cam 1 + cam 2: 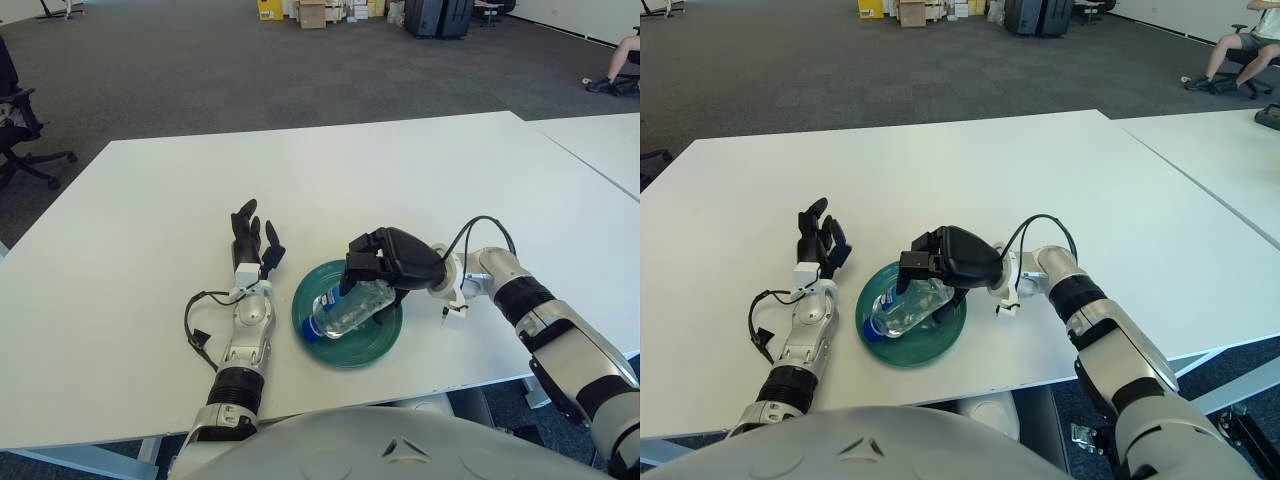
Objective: Put the bottle into the plate.
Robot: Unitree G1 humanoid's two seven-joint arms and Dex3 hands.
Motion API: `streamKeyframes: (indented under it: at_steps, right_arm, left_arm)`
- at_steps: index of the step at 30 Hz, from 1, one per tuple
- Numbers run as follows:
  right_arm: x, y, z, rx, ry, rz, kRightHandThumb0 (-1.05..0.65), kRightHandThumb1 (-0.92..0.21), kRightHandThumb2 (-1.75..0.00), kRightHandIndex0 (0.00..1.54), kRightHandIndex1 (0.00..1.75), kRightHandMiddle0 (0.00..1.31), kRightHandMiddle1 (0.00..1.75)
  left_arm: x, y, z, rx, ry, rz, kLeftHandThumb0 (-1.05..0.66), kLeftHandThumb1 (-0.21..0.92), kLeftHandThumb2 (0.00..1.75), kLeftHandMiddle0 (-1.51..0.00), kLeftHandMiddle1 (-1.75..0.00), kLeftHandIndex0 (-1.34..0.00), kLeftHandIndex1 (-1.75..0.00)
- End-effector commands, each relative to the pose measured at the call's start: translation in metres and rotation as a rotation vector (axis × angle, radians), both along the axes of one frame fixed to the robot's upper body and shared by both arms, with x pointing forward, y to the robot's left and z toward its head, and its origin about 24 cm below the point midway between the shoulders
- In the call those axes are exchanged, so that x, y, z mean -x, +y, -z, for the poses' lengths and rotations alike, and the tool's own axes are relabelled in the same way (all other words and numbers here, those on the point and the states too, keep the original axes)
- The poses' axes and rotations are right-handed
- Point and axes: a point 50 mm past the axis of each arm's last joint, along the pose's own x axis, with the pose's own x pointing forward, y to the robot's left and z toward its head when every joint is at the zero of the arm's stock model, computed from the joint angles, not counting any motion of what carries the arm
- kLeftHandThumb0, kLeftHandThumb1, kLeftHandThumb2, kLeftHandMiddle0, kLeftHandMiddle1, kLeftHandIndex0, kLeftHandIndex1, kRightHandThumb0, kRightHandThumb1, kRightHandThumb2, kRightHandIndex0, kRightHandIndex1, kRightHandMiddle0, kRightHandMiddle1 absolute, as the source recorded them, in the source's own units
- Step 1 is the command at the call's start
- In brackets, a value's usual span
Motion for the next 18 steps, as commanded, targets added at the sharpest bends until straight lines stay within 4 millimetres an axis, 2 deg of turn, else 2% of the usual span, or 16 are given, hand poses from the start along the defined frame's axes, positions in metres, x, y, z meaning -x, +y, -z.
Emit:
streamKeyframes:
  at_steps: [1, 10, 18]
  right_arm:
    - [-0.008, 0.001, -0.012, -0.042, -0.028, 0.009, -0.44, -0.41, -1.2, 1.1, 1.75, 0.53, 1.75]
    - [-0.011, 0.002, -0.014, -0.052, -0.049, 0.045, -0.44, -0.41, -1.19, 1.1, 1.75, 0.53, 1.75]
    - [-0.024, 0.001, -0.019, -0.02, -0.074, 0.108, -0.44, -0.41, -1.2, 1.11, 1.75, 0.54, 1.75]
  left_arm:
    - [-0.002, 0.002, -0.004, 0.001, -0.018, 0.002, -0.8, 0.92, 0.85, -0.37, -0.01, 0.0, -0.85]
    - [-0.002, 0.002, -0.003, 0.006, -0.015, 0.001, -0.81, 0.92, 0.85, -0.37, -0.01, 0.0, -0.87]
    - [-0.002, 0.002, -0.003, 0.004, -0.016, 0.0, -0.81, 0.92, 0.85, -0.37, -0.01, 0.0, -0.87]
